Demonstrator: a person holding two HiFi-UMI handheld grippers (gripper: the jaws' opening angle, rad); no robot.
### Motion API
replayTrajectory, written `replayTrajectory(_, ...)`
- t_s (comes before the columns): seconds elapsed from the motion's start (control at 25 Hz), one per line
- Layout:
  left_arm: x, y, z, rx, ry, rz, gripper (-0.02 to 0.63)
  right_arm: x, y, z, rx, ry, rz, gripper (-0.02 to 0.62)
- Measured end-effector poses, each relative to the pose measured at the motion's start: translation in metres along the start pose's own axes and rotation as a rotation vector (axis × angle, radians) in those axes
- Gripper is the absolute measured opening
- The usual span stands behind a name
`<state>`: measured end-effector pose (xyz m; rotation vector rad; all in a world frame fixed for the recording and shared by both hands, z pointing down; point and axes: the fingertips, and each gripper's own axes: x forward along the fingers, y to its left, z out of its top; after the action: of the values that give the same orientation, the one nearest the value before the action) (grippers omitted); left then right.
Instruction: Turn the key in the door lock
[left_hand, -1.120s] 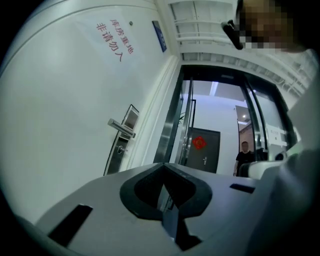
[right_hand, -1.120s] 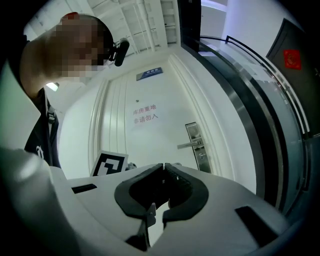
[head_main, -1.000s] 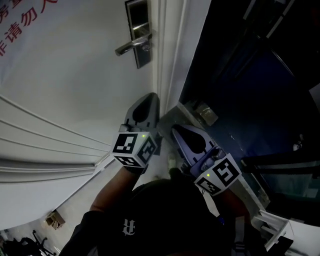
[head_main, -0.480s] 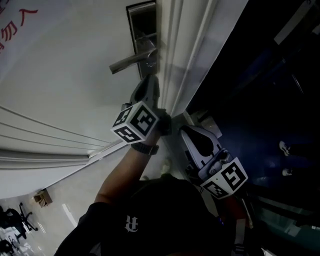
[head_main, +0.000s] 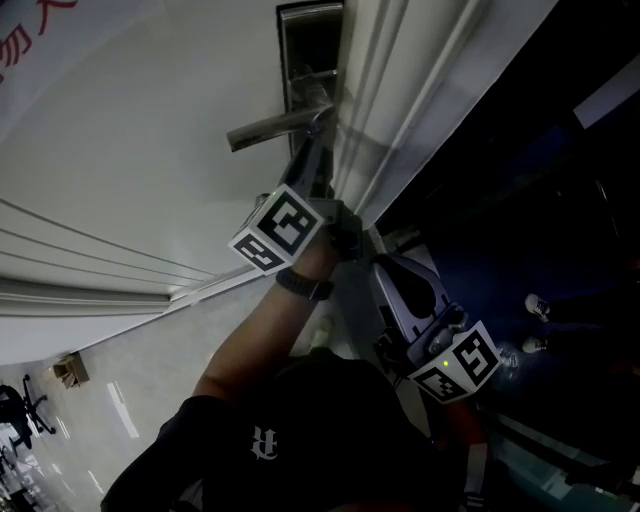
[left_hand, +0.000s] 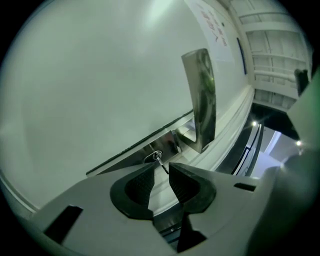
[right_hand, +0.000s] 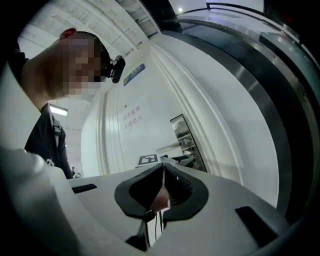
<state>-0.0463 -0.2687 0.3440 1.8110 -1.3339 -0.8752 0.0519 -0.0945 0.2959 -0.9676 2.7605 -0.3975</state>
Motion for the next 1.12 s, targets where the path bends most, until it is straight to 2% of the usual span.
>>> replayTrajectory(0.24,0.011,-0.002,0.003,-0.229,-0.02,-0.08,0.061,-0.001,0.0,0.005,0.012,0.003,0.012,0.017)
replayTrajectory(0.36,0.015,-0.003,0.005,-0.219,-0.028,-0.081,0.044,-0.001,0.0,0.007,0.016,0.005,0.017,0.017)
replayTrajectory(0.6,0.016,-0.004,0.005,-0.07,0.002,-0.023,0.04,-0.001,-0.001,0.005,0.022,0.012,0.033,0.017)
replayTrajectory(1.0,0.016,-0.006,0.002,0.455,0.087,0.113,0.051,0.007,-0.003,0.004,0.025,0.009,0.066,0.017)
replayTrajectory(1.12,0.016,-0.007,0.002,0.546,0.103,0.126,0.055,0.01,-0.003,0.006,0.027,0.003,0.08,0.017)
